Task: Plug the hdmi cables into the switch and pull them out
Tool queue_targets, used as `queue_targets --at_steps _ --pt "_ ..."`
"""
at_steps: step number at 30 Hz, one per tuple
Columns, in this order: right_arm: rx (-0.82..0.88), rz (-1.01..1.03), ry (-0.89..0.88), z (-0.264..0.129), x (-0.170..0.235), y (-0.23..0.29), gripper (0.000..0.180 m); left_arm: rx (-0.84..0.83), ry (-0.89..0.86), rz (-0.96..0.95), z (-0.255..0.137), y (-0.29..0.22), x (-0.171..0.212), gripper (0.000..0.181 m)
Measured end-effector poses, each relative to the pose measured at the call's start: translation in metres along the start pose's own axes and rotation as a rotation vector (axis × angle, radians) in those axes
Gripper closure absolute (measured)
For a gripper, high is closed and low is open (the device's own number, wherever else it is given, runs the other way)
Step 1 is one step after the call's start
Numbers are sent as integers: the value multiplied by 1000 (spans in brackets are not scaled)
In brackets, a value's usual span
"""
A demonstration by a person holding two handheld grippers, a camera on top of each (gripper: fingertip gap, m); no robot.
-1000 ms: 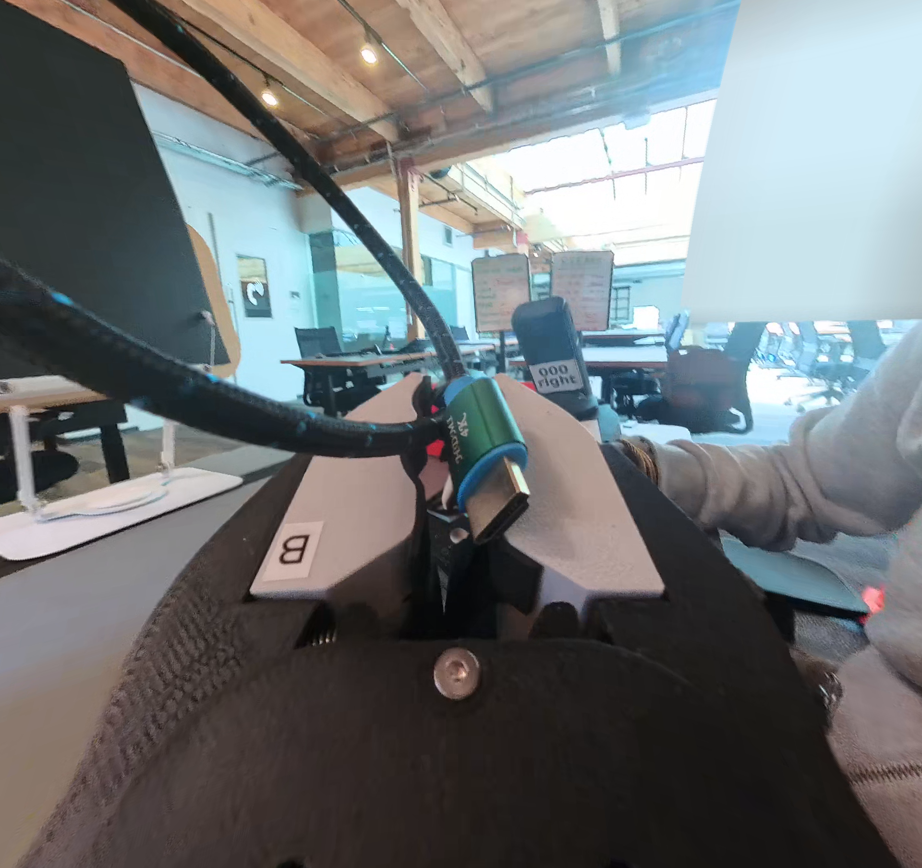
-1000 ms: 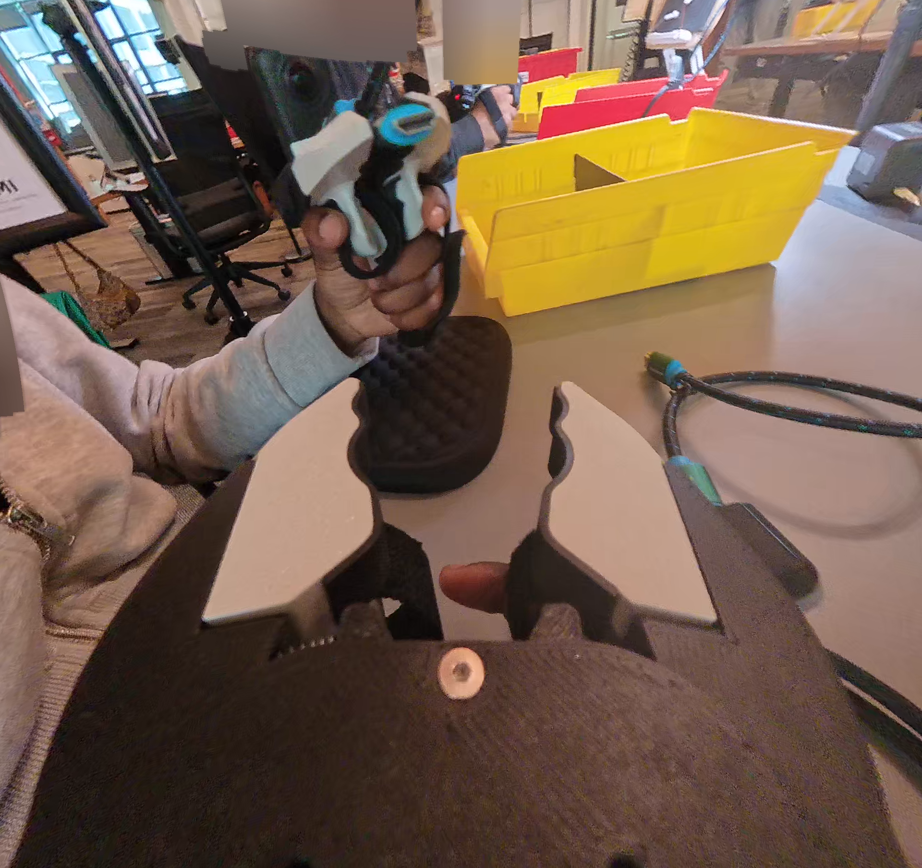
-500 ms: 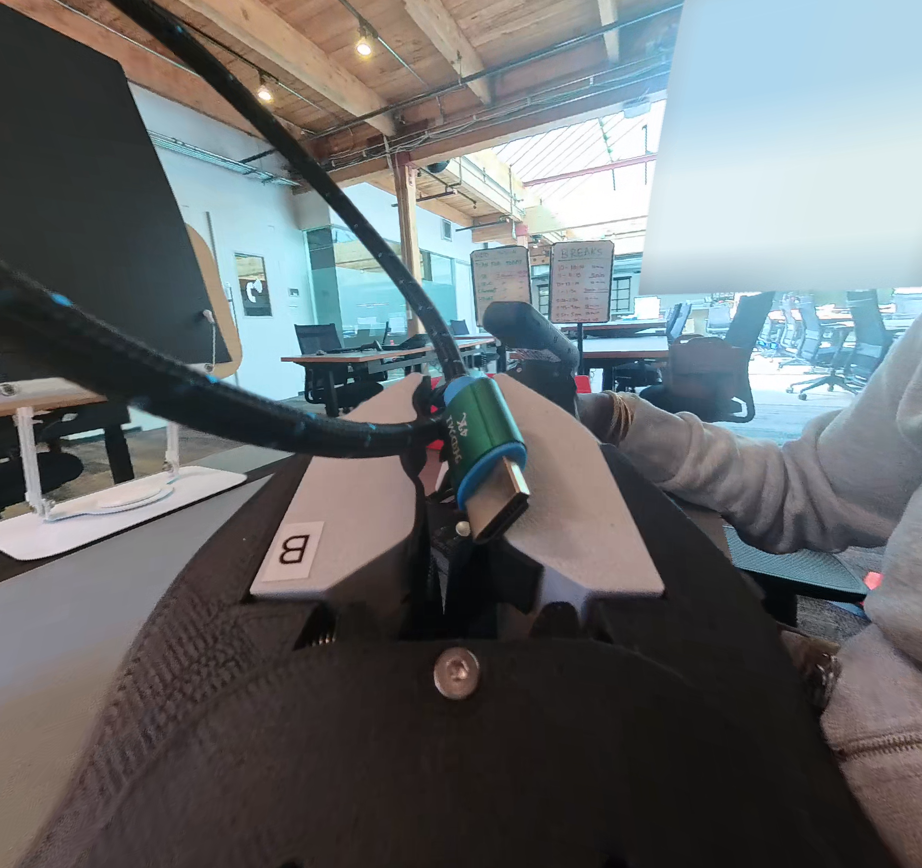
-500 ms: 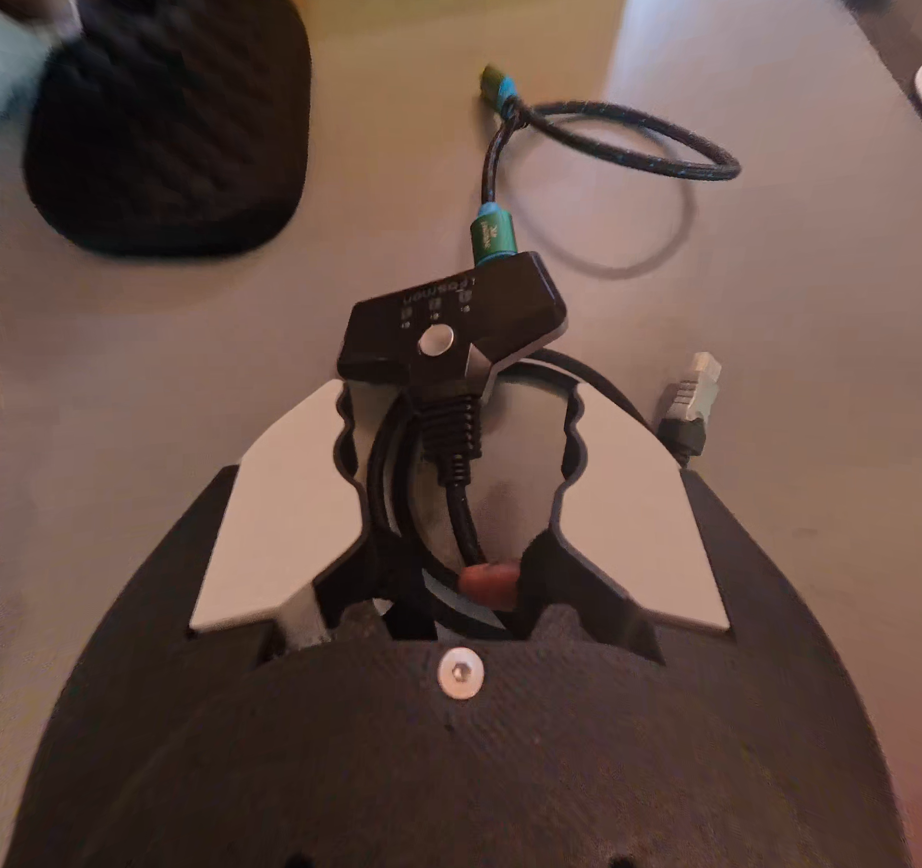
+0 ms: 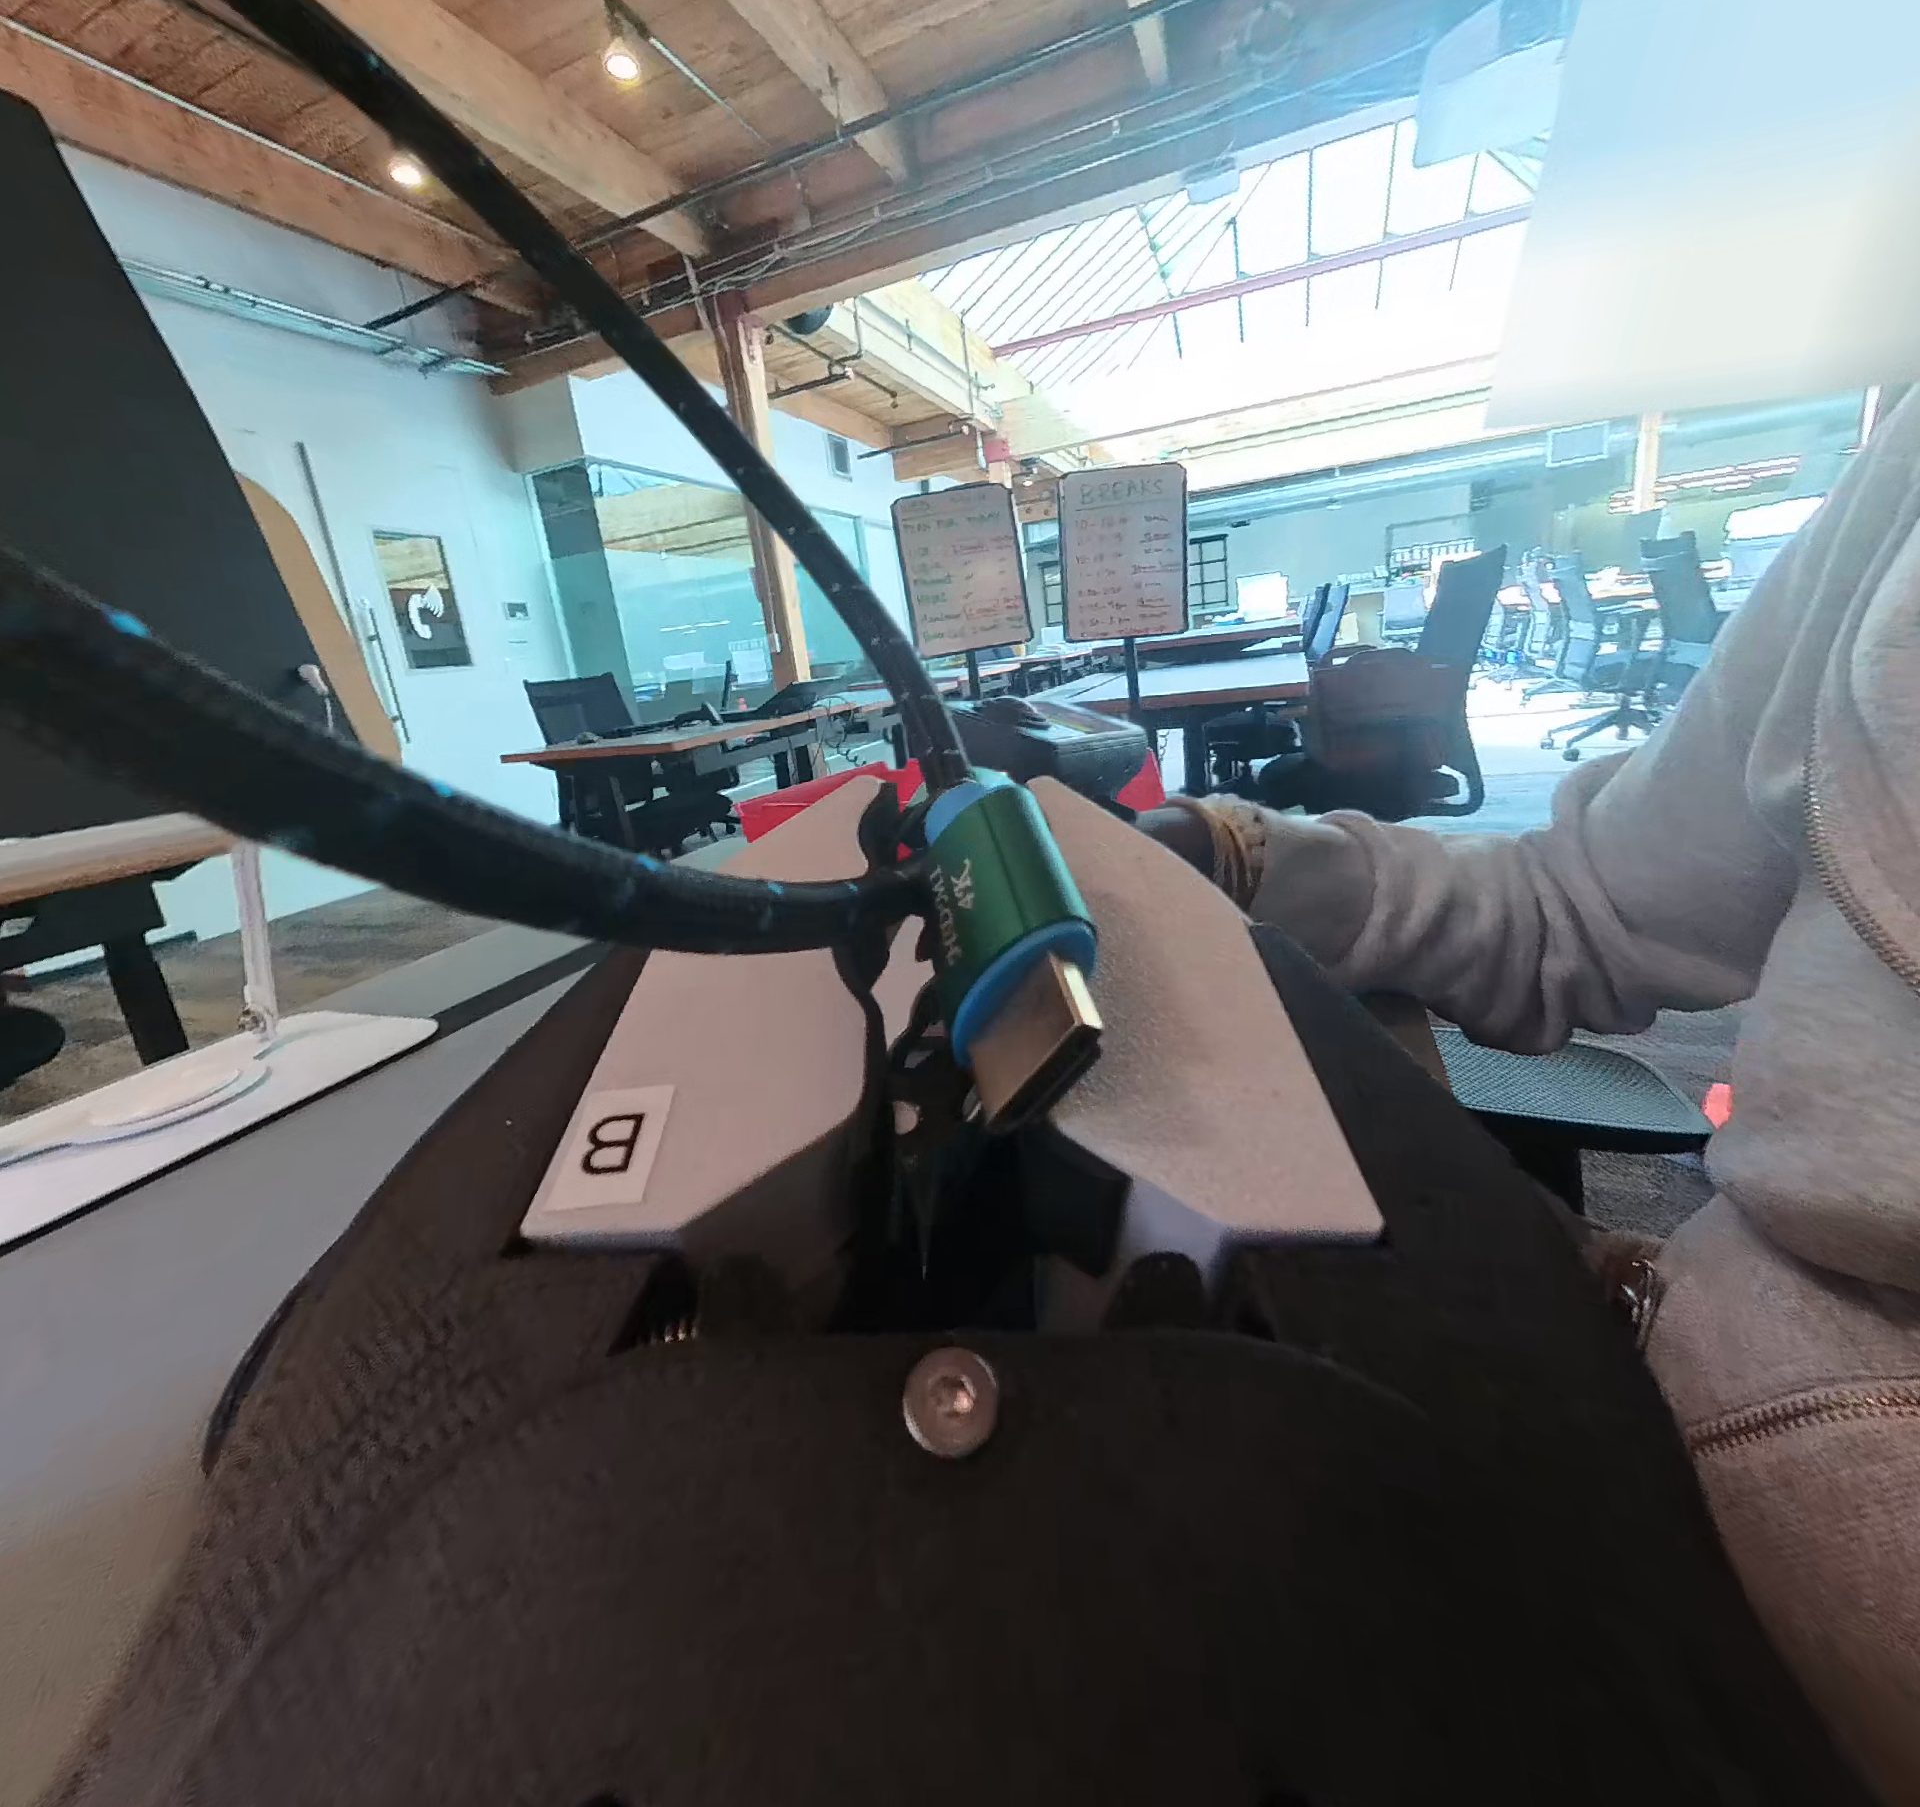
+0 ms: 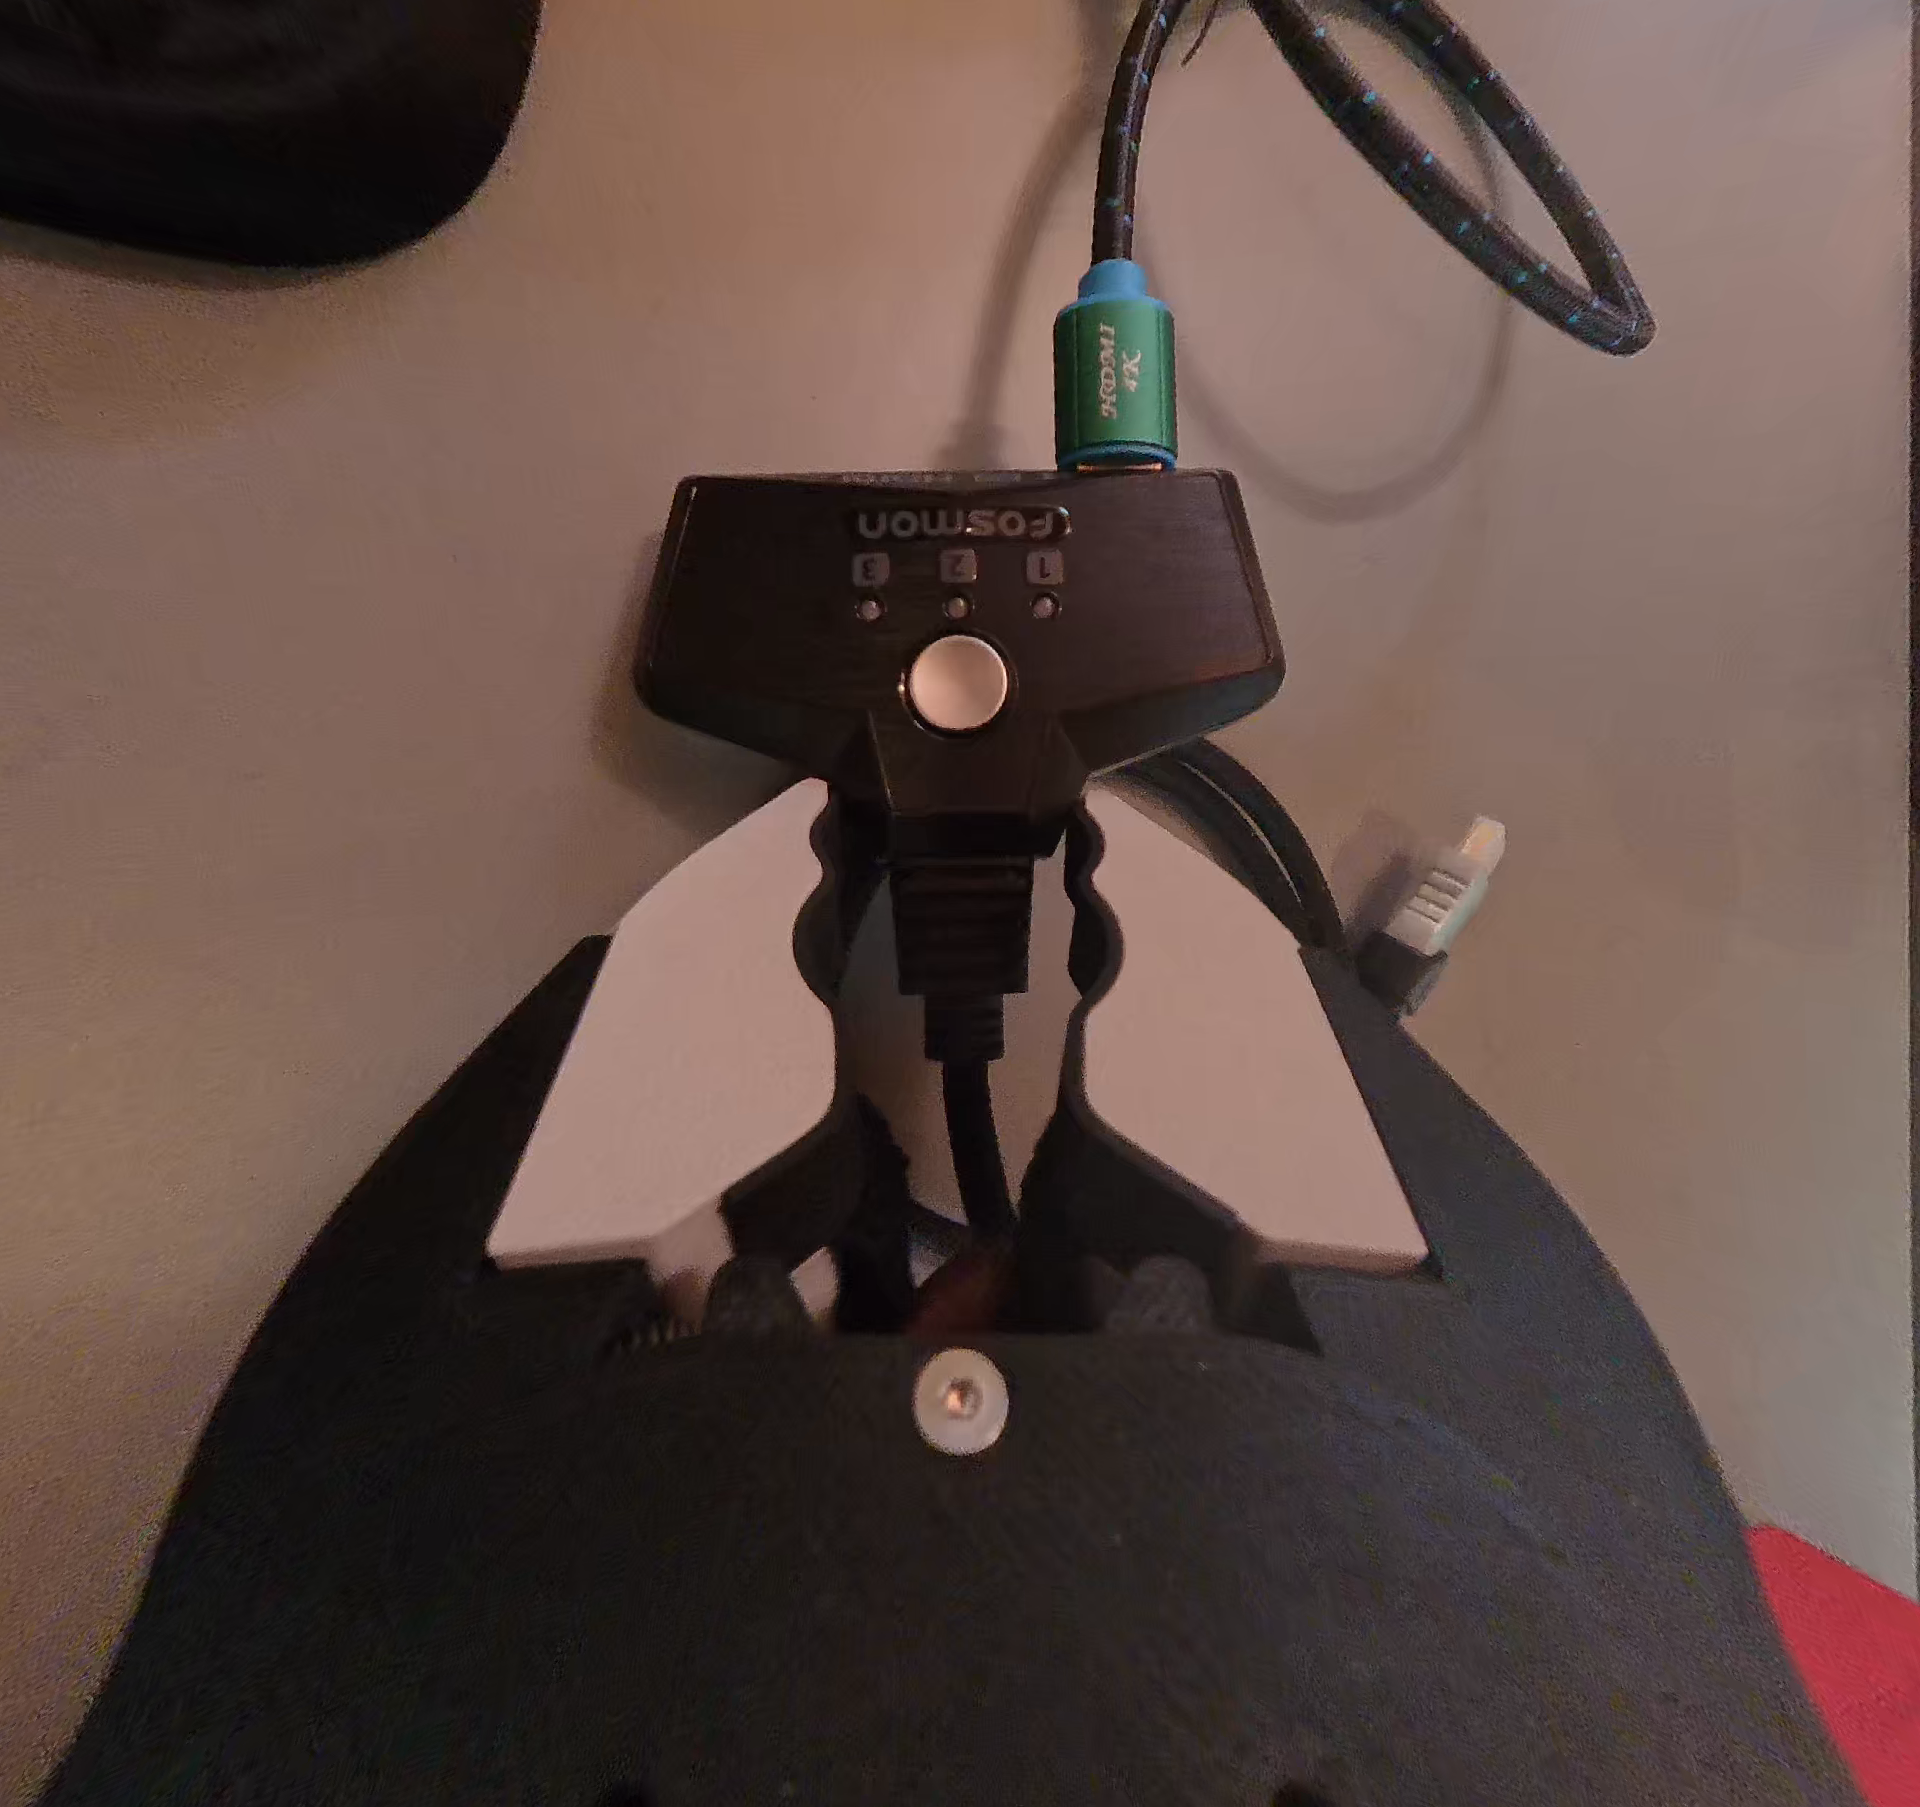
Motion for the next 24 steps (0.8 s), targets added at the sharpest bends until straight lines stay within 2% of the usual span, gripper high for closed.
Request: queue_targets --at_steps 3,5,8,12,24 --pt "-64 25 -104 0 6 -1 139 9 20 10 -1 0 0 160" --pt "-173 78 -230 -8 14 -5 139 1 50 0 -5 2 1 160" --pt "-347 136 -453 -24 22 -13 140 111 118 -41 -9 0 1 160" --pt "-481 95 -655 -41 22 -11 140 140 233 7 2 -9 3 160" --pt "-450 3 -675 -48 11 4 139 170 291 22 27 -18 16 160"
Point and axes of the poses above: each gripper's, where its closed fingertips meet, z out along the fingers, x out of its underside, y = z × x across the jaws, the point moved 9 cm from there along -z, back along the fingers, and after that the axes turned 13 degrees about y, right-handed, at the moved point
